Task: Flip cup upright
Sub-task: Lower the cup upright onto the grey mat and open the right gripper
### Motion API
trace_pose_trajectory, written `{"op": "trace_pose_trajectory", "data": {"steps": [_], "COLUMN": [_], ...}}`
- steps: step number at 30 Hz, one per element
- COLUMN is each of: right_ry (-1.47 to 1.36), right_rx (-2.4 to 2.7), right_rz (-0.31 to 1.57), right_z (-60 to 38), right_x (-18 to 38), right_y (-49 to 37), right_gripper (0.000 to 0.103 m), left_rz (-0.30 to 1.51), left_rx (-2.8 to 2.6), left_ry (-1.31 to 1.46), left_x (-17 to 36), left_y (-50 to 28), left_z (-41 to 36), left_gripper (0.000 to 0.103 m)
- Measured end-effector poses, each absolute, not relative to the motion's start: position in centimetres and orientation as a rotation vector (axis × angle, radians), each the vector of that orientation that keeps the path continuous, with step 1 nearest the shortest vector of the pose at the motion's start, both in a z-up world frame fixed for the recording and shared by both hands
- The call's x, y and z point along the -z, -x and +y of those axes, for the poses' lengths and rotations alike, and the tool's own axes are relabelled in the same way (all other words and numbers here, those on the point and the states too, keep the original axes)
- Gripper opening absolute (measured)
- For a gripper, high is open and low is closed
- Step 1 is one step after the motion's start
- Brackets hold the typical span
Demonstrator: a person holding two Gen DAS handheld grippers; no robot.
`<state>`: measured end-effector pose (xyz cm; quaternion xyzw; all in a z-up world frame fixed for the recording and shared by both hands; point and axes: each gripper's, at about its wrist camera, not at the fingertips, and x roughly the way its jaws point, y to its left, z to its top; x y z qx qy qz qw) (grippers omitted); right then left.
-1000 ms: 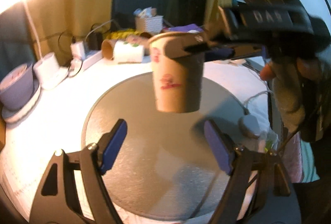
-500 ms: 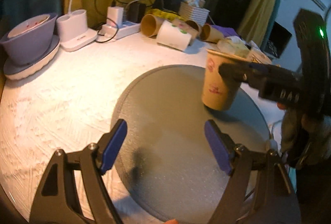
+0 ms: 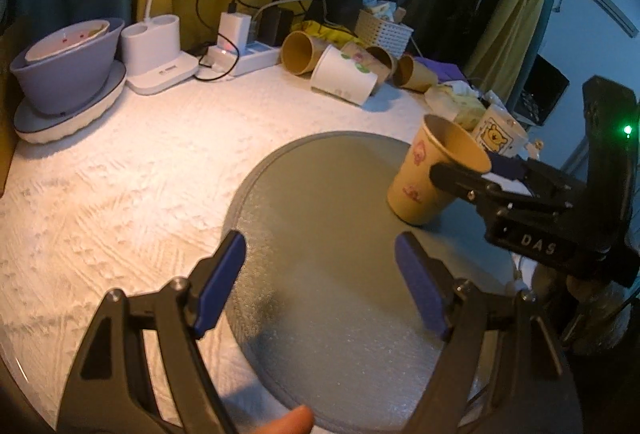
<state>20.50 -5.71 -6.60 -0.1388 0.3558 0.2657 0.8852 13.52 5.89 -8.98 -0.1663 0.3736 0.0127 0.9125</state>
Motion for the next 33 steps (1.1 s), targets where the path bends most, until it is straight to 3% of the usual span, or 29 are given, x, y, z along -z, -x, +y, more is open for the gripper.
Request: {"op": "trace_pose_trajectory", "data": {"steps": [33], "right_ry": [0.200], "right_rx": [-0.477], "right_rz": [0.758], "right_z": [-9.9], "right_x": [5.3], "right_y": [-13.1], "right_gripper": [0.071], "left_rz": [0.681], "left_rx": [-0.020], "left_ry": [0.228], "left_x": [5.8], "left_y": [-7.6], "left_z": [1.7], "left_gripper": [0.081]}}
